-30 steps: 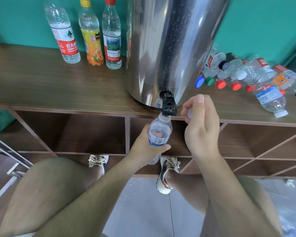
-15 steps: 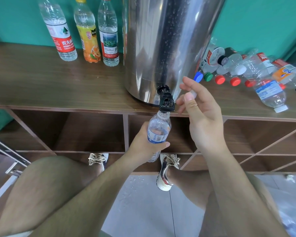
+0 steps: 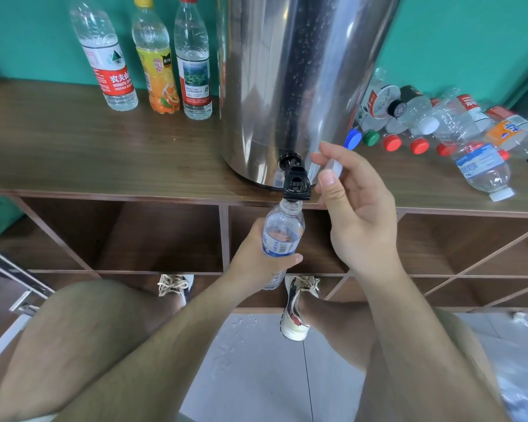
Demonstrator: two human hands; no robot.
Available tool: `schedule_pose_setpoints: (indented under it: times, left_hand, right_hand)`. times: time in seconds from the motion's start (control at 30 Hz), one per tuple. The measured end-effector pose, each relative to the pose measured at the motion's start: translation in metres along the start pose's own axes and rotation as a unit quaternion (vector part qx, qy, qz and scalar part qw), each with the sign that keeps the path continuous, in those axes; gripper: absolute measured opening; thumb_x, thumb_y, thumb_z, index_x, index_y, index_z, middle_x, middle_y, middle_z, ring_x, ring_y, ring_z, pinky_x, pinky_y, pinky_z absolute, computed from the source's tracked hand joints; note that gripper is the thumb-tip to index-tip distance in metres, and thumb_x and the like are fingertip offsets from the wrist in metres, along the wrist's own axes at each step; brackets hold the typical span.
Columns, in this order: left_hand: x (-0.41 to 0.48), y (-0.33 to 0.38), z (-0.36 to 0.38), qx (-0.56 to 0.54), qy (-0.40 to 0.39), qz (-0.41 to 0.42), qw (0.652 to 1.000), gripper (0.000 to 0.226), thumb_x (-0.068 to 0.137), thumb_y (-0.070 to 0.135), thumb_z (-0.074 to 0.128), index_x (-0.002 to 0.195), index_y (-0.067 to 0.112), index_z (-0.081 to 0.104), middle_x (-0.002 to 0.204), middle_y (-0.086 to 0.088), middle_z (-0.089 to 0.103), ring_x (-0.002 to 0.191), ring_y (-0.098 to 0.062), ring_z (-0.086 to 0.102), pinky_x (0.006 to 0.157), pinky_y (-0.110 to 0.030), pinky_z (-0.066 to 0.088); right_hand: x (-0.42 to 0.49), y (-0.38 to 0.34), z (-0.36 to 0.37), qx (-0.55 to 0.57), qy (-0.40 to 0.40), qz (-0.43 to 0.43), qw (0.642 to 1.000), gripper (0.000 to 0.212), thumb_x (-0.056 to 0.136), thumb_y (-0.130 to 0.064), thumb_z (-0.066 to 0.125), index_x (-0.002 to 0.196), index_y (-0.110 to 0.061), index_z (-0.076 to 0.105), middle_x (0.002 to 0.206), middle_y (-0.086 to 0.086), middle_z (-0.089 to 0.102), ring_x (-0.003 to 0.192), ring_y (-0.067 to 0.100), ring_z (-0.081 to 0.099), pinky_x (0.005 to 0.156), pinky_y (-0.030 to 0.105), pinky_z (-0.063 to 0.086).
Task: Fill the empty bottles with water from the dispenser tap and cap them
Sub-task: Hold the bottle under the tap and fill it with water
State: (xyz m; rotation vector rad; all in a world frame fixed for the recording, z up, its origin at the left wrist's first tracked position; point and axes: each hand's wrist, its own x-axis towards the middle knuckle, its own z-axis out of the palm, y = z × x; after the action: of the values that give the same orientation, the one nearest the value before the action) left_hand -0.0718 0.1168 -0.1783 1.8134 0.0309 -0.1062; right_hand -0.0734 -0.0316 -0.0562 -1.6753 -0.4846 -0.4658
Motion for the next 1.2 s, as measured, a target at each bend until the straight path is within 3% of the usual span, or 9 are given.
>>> schedule_pose_setpoints:
  times: [0.27,0.37,0.47,0.53,0.77,0.97,1.07,1.13,1.2]
  left_hand:
    - [0.0,0.002,-0.001,-0.001,0.0,0.001,1.0,0.08,0.078,0.028,0.089,0.141,0.035,0.041,0.124,0.021,0.06,0.111,0.007,0.06,0.074,-0.002,0.046]
    - [-0.001,0.002,-0.001,-0.008,-0.004,-0.005,1.0,0.077,0.079,0.027,0.089,0.14,0.036,0.042,0.122,0.021,0.061,0.109,0.008,0.061,0.073,-0.002,0.046]
    - [-0.001,0.002,-0.002,-0.019,-0.011,-0.01,1.0,0.074,0.079,0.024,0.088,0.137,0.036,0.043,0.119,0.021,0.062,0.104,0.016,0.059,0.071,-0.001,0.046]
    - [-0.001,0.002,-0.002,-0.019,-0.014,-0.012,1.0,0.074,0.079,0.026,0.088,0.137,0.037,0.043,0.12,0.021,0.062,0.106,0.013,0.06,0.074,-0.005,0.047]
    - [-0.001,0.0,-0.001,-0.011,-0.009,-0.016,1.0,0.071,0.078,0.03,0.088,0.133,0.041,0.043,0.117,0.023,0.063,0.107,0.007,0.062,0.079,-0.01,0.047]
    - [-0.001,0.0,-0.001,-0.004,-0.01,-0.012,1.0,0.073,0.079,0.03,0.088,0.135,0.04,0.042,0.118,0.024,0.061,0.107,0.012,0.059,0.073,-0.007,0.047]
    - [0.0,-0.001,0.0,0.002,-0.012,-0.014,1.0,0.074,0.08,0.03,0.087,0.137,0.038,0.041,0.12,0.023,0.06,0.11,0.003,0.06,0.076,-0.008,0.045]
    - [0.001,-0.002,0.0,0.003,-0.011,-0.012,1.0,0.074,0.08,0.03,0.087,0.136,0.038,0.041,0.12,0.023,0.061,0.109,0.002,0.061,0.074,-0.006,0.045]
    - [0.002,-0.003,-0.001,-0.004,-0.007,-0.006,1.0,0.074,0.078,0.03,0.088,0.135,0.039,0.042,0.119,0.023,0.062,0.108,0.003,0.062,0.075,-0.006,0.046]
  right_hand:
    - [0.004,0.003,-0.005,-0.063,0.014,-0.066,0.996,0.023,0.106,-0.013,0.058,0.125,-0.023,0.066,0.118,0.005,0.058,0.11,0.024,0.061,0.1,0.037,0.048]
    - [0.012,0.013,-0.013,-0.043,0.056,0.007,0.997,0.022,0.099,-0.027,0.068,0.118,-0.038,0.066,0.127,0.012,0.06,0.113,0.026,0.066,0.1,0.04,0.054]
    - [0.017,0.021,-0.025,-0.044,0.089,0.102,0.99,0.02,0.094,-0.021,0.078,0.108,-0.028,0.065,0.123,0.017,0.067,0.105,0.011,0.072,0.093,0.022,0.055]
    - [0.021,0.031,-0.033,-0.12,0.102,0.151,0.976,0.022,0.091,-0.026,0.081,0.102,-0.025,0.063,0.114,0.004,0.072,0.099,0.008,0.071,0.086,0.018,0.053]
    - [0.032,0.071,-0.05,-0.303,0.057,0.208,0.928,0.019,0.094,-0.032,0.074,0.106,-0.026,0.06,0.113,-0.007,0.067,0.123,0.022,0.052,0.104,0.045,0.043]
    - [0.032,0.089,-0.049,-0.362,0.023,0.206,0.909,0.027,0.1,-0.027,0.067,0.125,-0.019,0.061,0.116,-0.003,0.063,0.129,0.028,0.044,0.104,0.039,0.033]
    - [0.028,0.085,-0.045,-0.354,0.06,0.138,0.923,0.033,0.1,-0.024,0.065,0.13,-0.011,0.063,0.129,0.004,0.064,0.129,0.031,0.047,0.105,0.032,0.034]
    - [0.028,0.064,-0.04,-0.315,0.105,0.006,0.943,0.023,0.101,-0.017,0.062,0.121,-0.007,0.069,0.119,0.003,0.067,0.118,0.025,0.057,0.103,0.029,0.04]
    - [0.026,0.033,-0.032,-0.247,0.08,-0.108,0.96,0.019,0.104,-0.014,0.061,0.114,-0.005,0.073,0.11,0.003,0.067,0.107,0.017,0.061,0.097,0.03,0.047]
